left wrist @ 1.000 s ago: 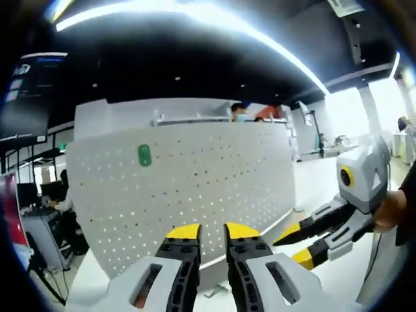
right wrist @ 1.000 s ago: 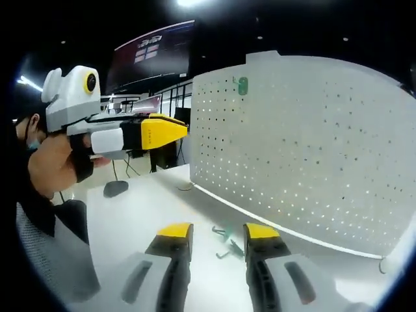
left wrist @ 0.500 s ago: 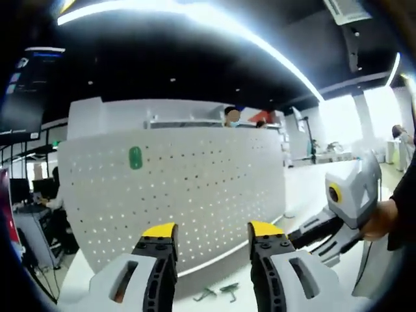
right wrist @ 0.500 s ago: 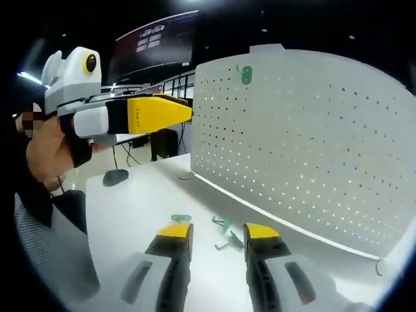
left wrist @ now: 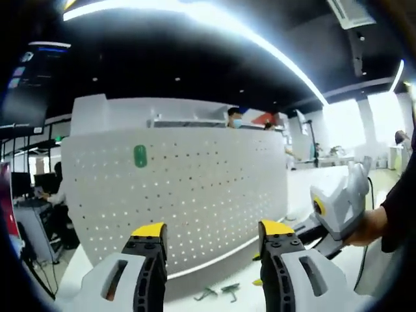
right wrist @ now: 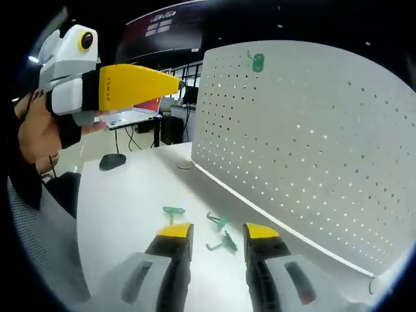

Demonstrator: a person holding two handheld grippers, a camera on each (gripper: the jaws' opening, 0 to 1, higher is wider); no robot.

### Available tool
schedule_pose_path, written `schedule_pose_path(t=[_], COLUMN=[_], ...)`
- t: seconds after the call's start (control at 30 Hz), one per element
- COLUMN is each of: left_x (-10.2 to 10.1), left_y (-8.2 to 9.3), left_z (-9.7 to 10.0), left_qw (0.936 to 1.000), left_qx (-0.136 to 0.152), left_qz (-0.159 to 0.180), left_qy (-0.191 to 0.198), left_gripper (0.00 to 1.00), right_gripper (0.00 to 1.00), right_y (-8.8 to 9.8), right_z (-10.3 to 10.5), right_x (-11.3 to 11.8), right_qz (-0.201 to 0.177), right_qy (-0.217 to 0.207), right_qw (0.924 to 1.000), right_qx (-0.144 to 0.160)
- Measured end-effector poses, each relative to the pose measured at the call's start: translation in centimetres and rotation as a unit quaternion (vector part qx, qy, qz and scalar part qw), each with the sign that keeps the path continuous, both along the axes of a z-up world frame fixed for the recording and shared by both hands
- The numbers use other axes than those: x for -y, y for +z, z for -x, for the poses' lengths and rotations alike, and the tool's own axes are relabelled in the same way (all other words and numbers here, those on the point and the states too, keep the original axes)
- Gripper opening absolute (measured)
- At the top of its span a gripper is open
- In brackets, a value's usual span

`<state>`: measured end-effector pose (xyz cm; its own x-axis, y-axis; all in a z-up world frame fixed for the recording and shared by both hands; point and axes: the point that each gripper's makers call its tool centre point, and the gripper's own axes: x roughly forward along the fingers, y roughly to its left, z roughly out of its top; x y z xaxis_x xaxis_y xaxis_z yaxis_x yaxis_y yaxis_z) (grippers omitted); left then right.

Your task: Insert the hook assembly into the mounting plate slot until the hook locks in place.

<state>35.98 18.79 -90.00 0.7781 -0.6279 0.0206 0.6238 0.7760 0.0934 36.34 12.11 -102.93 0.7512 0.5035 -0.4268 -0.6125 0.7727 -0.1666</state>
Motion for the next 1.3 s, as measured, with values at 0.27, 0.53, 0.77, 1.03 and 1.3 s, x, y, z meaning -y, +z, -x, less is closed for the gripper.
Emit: schedule_pose_path(t=[0.27,0.53,0.77,1.03,1.3], left_x=[-1.2,-2.0,-2.5,-2.8,-2.8], left_y=[-0.4,-0.7,-1.0,-1.1,-1.1], left_z=[-0.8,-1.2,-1.6,-1.6,-1.7], left_qw=[0.9997,0.9993,0.9989,0.9987,0.9986], left_qx=[-0.01,-0.017,-0.023,-0.025,-0.028], left_qz=[0.003,0.003,0.0,-0.002,-0.001], left_qy=[0.02,0.032,0.042,0.045,0.045], left_gripper=[0.56,0.54,0.5,0.49,0.48], right_gripper=[0.26,0.23,0.13,0.06,0.03], right_y=[-3.1,-5.1,-6.4,-7.8,-8.1], right_z=[-2.1,-4.1,-5.2,-5.5,-5.9], right_x=[-0.1,-0.8,-1.0,-1.6,-1.8], right_qz=[0.03,0.063,0.098,0.13,0.15], right_qy=[0.011,0.026,0.039,0.06,0.072], right_qw=[0.9989,0.9963,0.9928,0.987,0.9831], right_qx=[-0.033,-0.052,-0.058,-0.071,-0.077])
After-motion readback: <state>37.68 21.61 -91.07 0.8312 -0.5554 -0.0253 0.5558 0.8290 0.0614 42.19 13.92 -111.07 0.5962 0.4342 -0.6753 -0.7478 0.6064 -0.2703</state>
